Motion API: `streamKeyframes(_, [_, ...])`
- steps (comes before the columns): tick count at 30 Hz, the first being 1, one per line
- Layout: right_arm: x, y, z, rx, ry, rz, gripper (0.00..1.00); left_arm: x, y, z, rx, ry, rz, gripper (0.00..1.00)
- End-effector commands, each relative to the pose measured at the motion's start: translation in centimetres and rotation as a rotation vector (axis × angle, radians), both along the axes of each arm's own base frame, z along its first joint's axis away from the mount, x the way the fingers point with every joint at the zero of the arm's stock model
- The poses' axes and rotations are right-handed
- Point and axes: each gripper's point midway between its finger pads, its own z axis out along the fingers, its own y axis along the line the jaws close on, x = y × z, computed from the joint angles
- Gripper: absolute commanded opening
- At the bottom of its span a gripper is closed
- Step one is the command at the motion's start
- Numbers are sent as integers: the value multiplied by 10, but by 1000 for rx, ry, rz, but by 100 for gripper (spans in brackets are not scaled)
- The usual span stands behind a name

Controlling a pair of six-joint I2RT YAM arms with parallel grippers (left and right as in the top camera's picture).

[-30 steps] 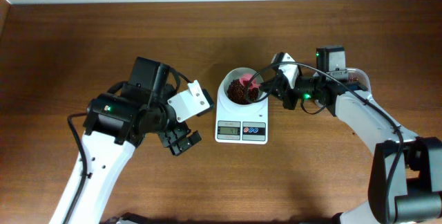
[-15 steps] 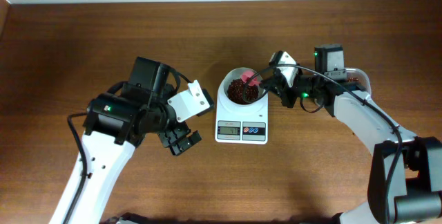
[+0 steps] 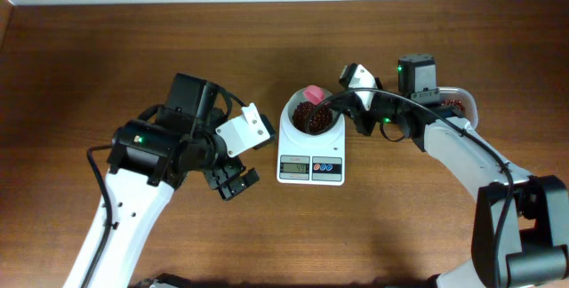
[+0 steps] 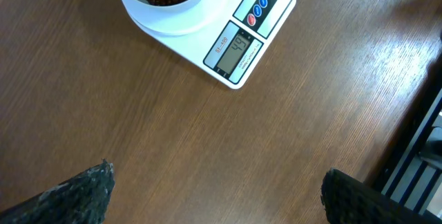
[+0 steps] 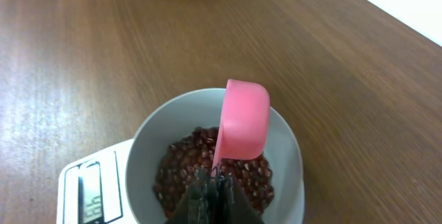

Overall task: Scoop and weigh 50g on scale
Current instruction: 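Carry the pink scoop back to the clear bean tub with the right gripper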

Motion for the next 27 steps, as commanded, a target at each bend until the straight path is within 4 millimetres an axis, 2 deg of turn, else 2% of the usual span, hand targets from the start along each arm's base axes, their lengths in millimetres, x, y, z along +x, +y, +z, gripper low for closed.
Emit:
streamKeyframes(1, [-2, 0, 31, 71, 9, -15, 4, 1, -1, 9, -14, -27, -9, 99])
streamKeyframes(2, [-1, -5, 36, 81, 17, -39, 4, 1, -1, 9, -14, -27, -9, 99])
streamKeyframes(5, [10, -43, 65, 132, 25, -174, 4, 1, -1, 9, -14, -27, -9, 99])
streamKeyframes(6, [13, -64, 72, 129, 16, -229, 4, 1, -1, 9, -14, -27, -9, 99])
streamKeyframes(7, [18, -93, 71, 103, 24, -323, 4, 1, -1, 9, -14, -27, -9, 99])
streamKeyframes(8, [22, -115, 65, 71, 45, -403, 4, 1, -1, 9, -14, -27, -9, 99])
streamKeyframes(9, [25, -145, 51, 16, 84, -517, 4, 1, -1, 9, -14, -27, -9, 99])
streamKeyframes(11, [20, -179, 30, -47, 167, -641, 4, 1, -1, 9, -14, -27, -9, 99])
streamKeyframes(16, [-6, -238, -17, -280, 340, -878, 4, 1, -1, 9, -14, -27, -9, 99])
streamKeyframes(22, [-24, -232, -59, -308, 516, -845, 4, 1, -1, 9, -14, -27, -9, 99])
streamKeyframes(23, [-26, -225, -63, -282, 541, -818, 4, 1, -1, 9, -14, -27, -9, 99])
streamKeyframes(25, [-22, -211, -57, -200, 537, -761, 4, 1, -1, 9, -14, -27, -9, 99])
streamKeyframes(27, [-18, -212, -51, -171, 534, -782, 4, 1, -1, 9, -14, -27, -9, 99])
